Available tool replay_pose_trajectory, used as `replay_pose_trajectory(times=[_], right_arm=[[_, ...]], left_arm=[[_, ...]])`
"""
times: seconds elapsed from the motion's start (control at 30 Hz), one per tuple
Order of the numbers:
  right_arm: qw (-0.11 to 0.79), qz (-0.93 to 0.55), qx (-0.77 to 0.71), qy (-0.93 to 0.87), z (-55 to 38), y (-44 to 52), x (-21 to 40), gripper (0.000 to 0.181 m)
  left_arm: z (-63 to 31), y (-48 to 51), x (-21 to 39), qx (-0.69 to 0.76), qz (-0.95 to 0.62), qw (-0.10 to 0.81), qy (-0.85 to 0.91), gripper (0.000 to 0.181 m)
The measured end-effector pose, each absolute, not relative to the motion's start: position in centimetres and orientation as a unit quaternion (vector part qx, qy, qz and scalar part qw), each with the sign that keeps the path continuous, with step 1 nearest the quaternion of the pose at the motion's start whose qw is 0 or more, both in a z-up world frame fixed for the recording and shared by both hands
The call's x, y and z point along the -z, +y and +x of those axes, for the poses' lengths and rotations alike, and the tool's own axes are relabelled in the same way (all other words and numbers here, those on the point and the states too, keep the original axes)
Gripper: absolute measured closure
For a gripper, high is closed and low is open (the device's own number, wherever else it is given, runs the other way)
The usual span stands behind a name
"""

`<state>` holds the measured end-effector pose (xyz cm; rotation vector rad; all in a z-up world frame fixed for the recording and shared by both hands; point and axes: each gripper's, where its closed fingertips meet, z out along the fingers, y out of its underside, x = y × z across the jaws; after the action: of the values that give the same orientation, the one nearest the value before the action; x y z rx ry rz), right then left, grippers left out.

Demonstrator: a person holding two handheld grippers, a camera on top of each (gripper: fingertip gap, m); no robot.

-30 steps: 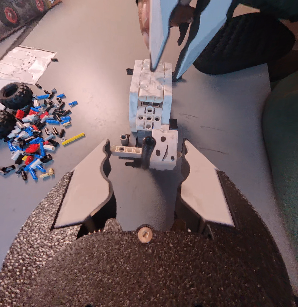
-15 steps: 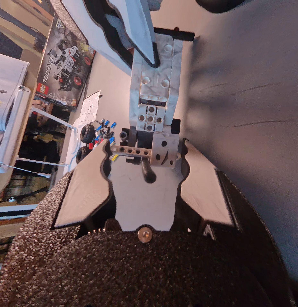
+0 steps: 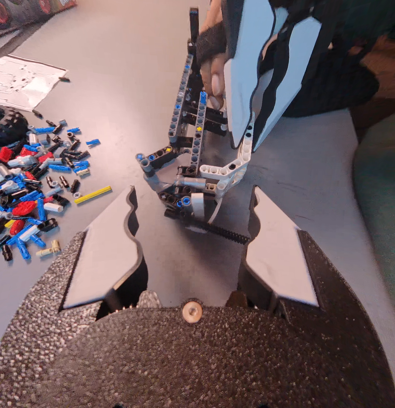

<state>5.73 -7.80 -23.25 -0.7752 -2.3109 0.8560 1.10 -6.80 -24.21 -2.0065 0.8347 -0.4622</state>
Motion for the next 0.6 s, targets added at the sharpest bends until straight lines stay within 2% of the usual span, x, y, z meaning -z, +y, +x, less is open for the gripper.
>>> replay_pose_trajectory(times=[0.13, 0.27, 0.37, 0.6], right_arm=[[0.255, -0.341, -0.322, -0.846, 5.7, -7.5, 22.8, 0.17], [0.221, -0.385, -0.329, -0.833, 6.1, -8.0, 23.1, 0.173], [0.203, -0.412, -0.346, -0.818, 6.3, -8.2, 23.3, 0.174], [0.219, -0.414, -0.35, -0.811, 6.5, -8.0, 23.4, 0.174]], left_arm=[[2.2, -6.0, 26.2, 0.179, -0.828, 0.388, 0.363, 0.085], [2.6, -5.7, 26.1, 0.201, -0.83, 0.386, 0.349, 0.105], [2.7, -6.1, 25.9, 0.212, -0.828, 0.385, 0.348, 0.111], [3.1, -5.9, 26.0, 0.226, -0.83, 0.39, 0.328, 0.109]])
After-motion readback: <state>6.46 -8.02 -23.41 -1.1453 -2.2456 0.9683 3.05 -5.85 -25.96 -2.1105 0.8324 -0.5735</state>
